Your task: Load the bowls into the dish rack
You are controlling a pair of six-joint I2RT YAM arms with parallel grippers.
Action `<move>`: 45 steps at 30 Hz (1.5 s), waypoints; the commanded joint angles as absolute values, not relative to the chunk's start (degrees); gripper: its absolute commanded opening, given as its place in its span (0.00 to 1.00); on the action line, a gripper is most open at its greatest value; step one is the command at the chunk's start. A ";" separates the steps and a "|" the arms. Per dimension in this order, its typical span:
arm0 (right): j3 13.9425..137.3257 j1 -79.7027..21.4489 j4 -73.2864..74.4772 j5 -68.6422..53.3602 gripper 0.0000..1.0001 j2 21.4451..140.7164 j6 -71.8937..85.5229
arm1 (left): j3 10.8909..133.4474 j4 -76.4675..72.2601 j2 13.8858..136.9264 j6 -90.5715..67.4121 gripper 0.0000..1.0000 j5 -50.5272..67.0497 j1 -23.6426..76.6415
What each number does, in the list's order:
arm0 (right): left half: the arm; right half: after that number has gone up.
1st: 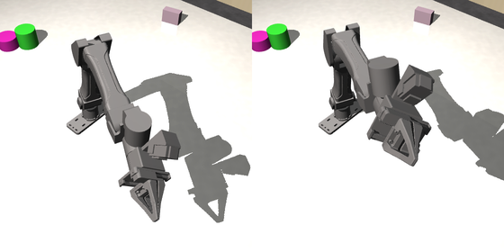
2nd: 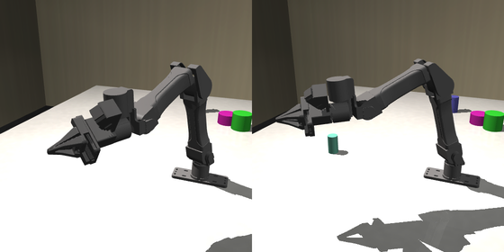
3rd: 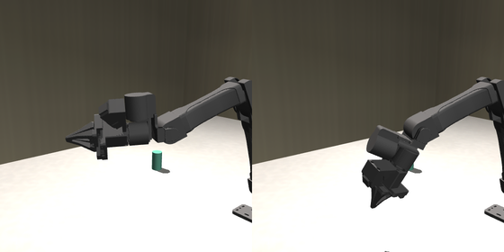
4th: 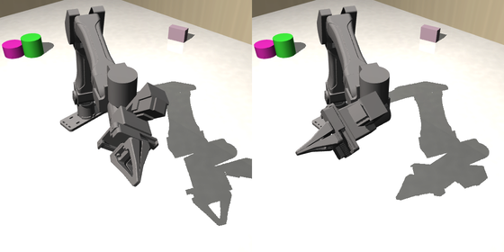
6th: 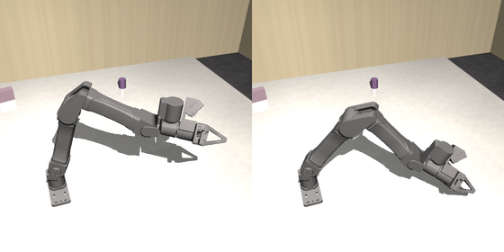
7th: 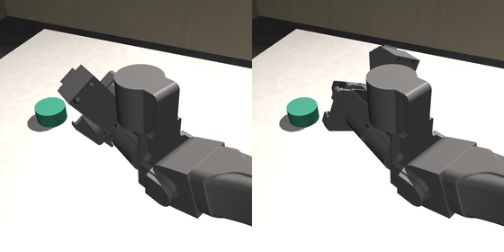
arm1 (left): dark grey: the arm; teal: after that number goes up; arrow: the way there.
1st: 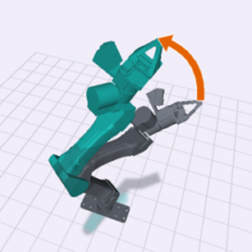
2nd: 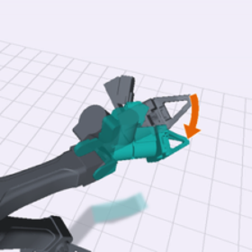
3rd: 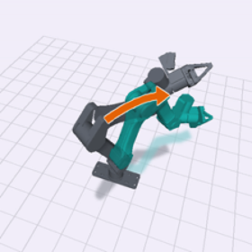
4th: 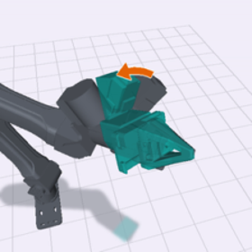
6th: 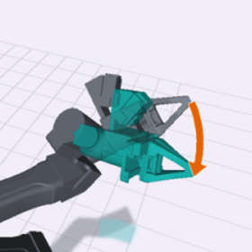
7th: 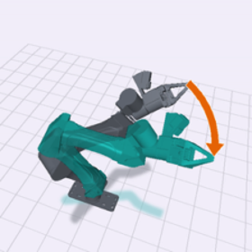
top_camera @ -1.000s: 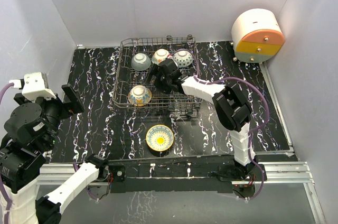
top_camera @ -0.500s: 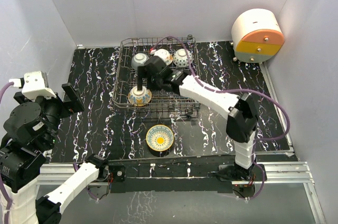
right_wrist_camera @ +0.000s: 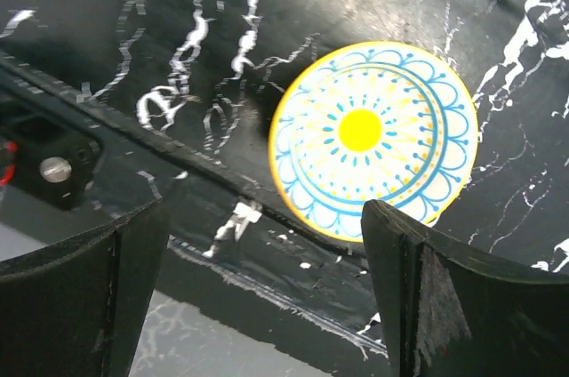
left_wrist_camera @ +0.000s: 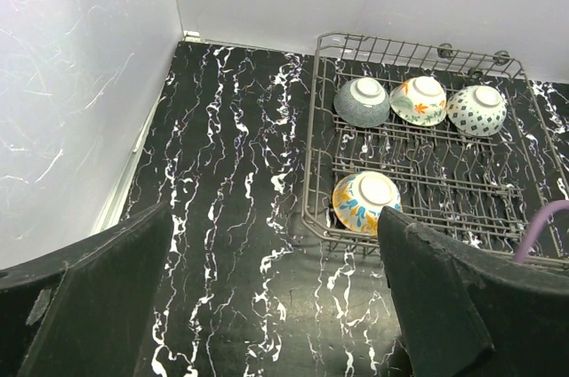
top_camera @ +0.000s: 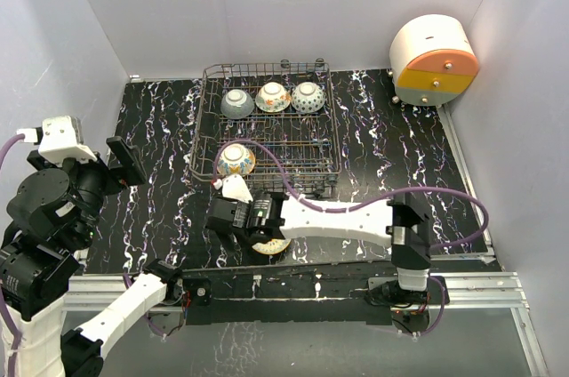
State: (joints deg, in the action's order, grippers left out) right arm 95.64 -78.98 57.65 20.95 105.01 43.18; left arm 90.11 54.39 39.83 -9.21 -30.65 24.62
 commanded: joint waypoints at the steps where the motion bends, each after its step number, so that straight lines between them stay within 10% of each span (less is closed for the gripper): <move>1: 95.75 -77.69 59.25 24.87 0.90 107.74 45.02 | 91.19 54.14 40.52 -9.98 0.96 -30.29 24.91; 24: 87.68 -77.64 47.47 19.89 0.43 114.53 38.94 | 91.10 56.77 39.20 -11.50 0.96 -31.64 24.96; 31: 89.29 -77.70 48.49 20.91 0.09 114.68 39.79 | 91.51 56.64 39.46 -10.23 0.96 -31.55 24.96; 45: 96.37 -69.47 35.93 0.69 0.08 96.19 40.86 | 91.36 55.18 38.85 -7.57 0.96 -31.90 24.96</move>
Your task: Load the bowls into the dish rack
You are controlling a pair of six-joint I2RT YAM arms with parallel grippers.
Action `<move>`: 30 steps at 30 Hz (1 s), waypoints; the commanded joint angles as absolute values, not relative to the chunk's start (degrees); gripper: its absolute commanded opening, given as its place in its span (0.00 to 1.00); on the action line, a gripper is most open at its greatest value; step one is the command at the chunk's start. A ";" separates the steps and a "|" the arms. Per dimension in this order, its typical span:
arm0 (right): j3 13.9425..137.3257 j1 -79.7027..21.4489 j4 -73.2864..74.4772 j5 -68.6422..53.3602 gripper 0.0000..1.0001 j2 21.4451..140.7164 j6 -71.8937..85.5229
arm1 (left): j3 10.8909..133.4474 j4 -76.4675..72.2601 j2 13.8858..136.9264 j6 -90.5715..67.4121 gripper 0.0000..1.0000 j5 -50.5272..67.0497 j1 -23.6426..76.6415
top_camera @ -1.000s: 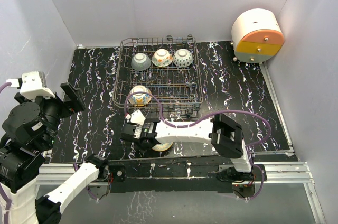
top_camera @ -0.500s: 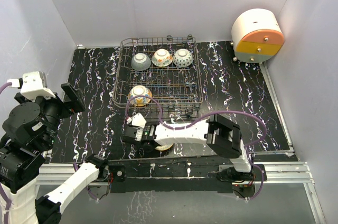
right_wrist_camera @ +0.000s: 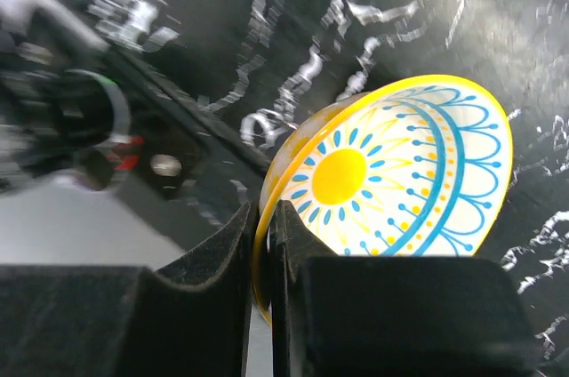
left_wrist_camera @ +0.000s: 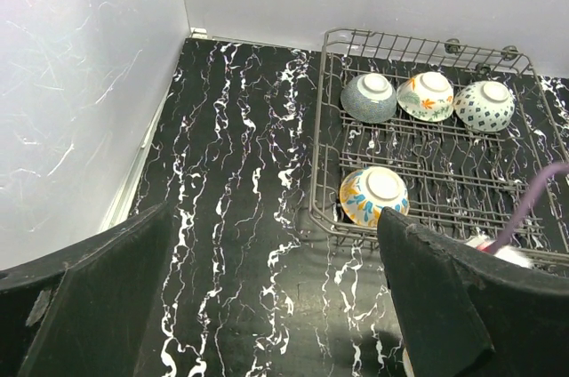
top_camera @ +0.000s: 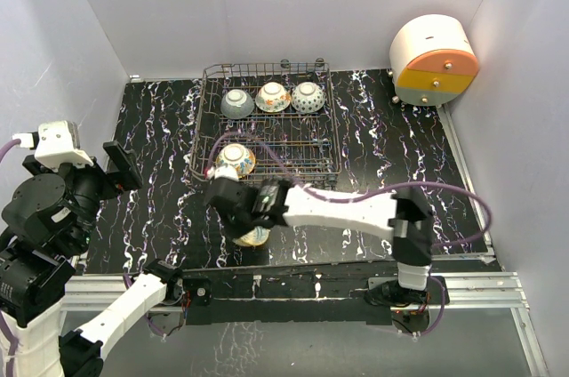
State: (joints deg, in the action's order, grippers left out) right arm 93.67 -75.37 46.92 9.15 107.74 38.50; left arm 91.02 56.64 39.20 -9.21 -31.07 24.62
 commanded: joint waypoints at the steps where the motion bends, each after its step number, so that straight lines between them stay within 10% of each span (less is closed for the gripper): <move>1: 95.28 -66.61 33.69 -1.02 0.08 94.38 41.81 | 91.47 55.27 38.73 -7.63 0.96 -31.90 24.96; 14: 79.58 -37.50 0.23 -29.51 0.08 92.25 57.61 | 92.07 54.93 38.67 -6.33 0.96 -31.90 24.98; 30: 81.13 -31.20 -19.85 -33.84 0.08 112.55 69.81 | 92.59 55.74 38.66 -6.46 0.96 -33.28 24.98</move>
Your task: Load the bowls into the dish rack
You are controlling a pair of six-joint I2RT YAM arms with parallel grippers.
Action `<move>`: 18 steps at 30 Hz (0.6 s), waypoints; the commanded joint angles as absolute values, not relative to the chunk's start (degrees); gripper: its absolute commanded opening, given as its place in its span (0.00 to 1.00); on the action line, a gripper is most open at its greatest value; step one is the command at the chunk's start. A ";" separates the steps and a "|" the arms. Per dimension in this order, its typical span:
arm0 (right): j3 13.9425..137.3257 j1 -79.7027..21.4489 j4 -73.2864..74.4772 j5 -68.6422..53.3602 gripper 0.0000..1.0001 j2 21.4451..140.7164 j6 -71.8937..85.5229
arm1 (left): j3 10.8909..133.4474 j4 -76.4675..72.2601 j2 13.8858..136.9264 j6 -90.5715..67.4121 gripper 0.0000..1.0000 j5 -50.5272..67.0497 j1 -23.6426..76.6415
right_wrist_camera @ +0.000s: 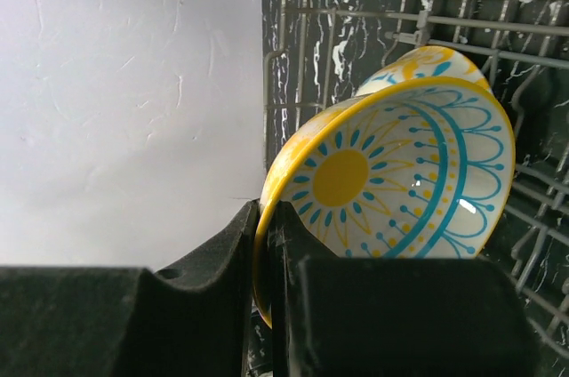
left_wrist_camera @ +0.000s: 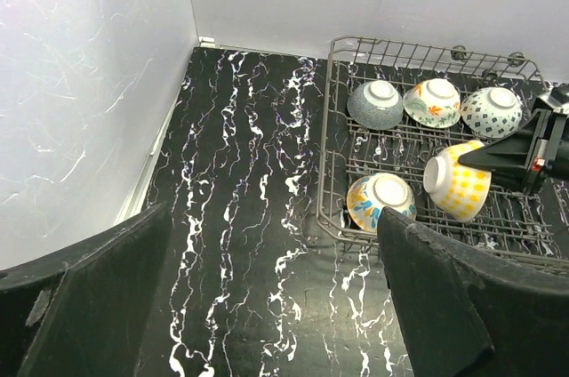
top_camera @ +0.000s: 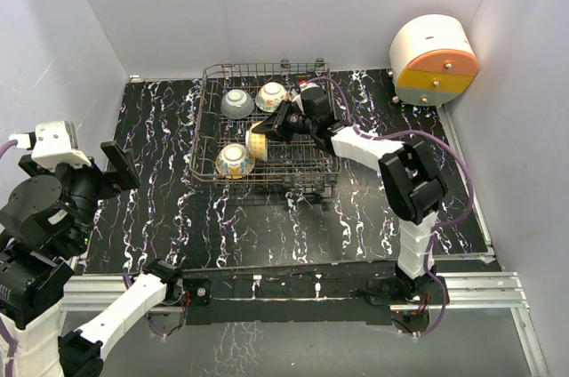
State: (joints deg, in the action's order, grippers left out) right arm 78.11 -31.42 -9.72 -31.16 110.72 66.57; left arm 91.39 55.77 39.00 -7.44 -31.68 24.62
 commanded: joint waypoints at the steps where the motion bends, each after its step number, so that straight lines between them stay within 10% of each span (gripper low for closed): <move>1: 81.44 -31.20 -19.88 -33.71 0.08 113.34 69.79 | 92.61 55.80 38.71 -6.42 0.96 -33.37 25.04; 18: 73.60 -30.34 -20.20 -32.11 0.09 115.39 72.60 | 90.91 53.44 39.81 -3.88 0.96 -32.72 25.05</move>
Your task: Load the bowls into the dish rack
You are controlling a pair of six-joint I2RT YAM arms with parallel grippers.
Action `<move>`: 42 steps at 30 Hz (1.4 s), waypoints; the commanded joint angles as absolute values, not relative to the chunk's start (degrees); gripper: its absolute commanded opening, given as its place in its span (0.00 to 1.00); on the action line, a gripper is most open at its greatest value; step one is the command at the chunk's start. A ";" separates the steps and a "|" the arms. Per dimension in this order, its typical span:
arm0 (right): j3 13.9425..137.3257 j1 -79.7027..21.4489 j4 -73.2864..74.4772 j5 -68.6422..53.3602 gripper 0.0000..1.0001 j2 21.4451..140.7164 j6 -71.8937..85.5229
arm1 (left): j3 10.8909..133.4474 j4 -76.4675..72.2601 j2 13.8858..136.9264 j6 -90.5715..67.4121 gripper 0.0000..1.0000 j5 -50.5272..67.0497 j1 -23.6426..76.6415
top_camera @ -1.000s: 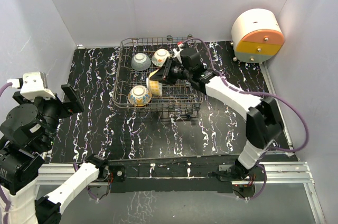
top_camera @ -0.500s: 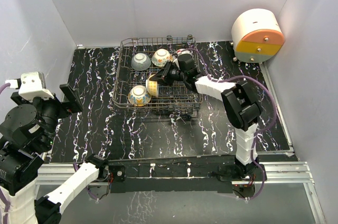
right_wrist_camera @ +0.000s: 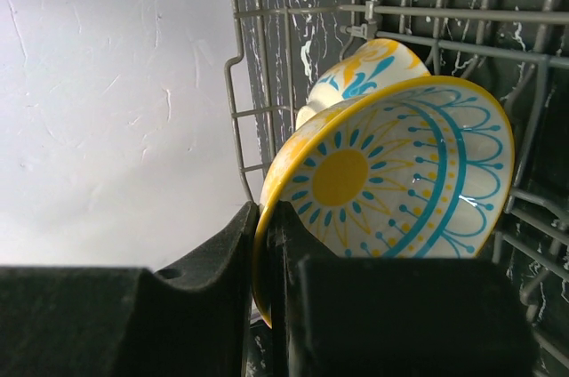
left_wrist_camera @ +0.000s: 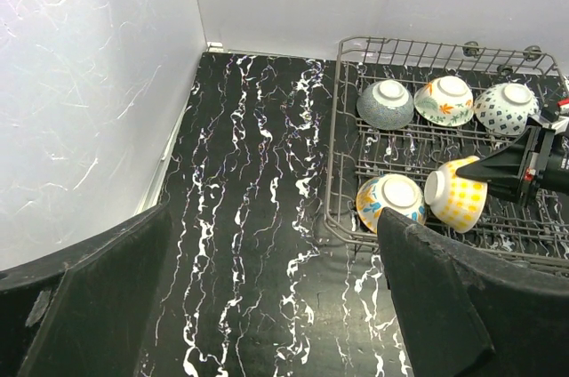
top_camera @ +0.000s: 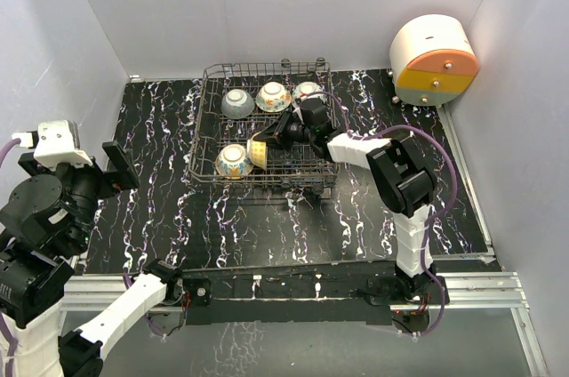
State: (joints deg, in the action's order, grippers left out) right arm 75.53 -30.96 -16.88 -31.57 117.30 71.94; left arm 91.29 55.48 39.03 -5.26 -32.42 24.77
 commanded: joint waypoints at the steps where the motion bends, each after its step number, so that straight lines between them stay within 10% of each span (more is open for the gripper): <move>1: 72.82 -30.14 -20.04 -31.85 0.09 115.14 72.64 | 90.88 53.44 39.81 -3.87 0.96 -32.70 25.05; 13: 69.52 -27.72 -7.92 -27.33 0.34 110.25 65.83 | 90.67 53.94 39.65 -4.25 0.97 -32.61 25.09; 42: 79.56 -25.63 20.74 -7.36 0.53 104.13 46.02 | 89.65 53.78 40.56 -6.95 0.97 -30.08 25.04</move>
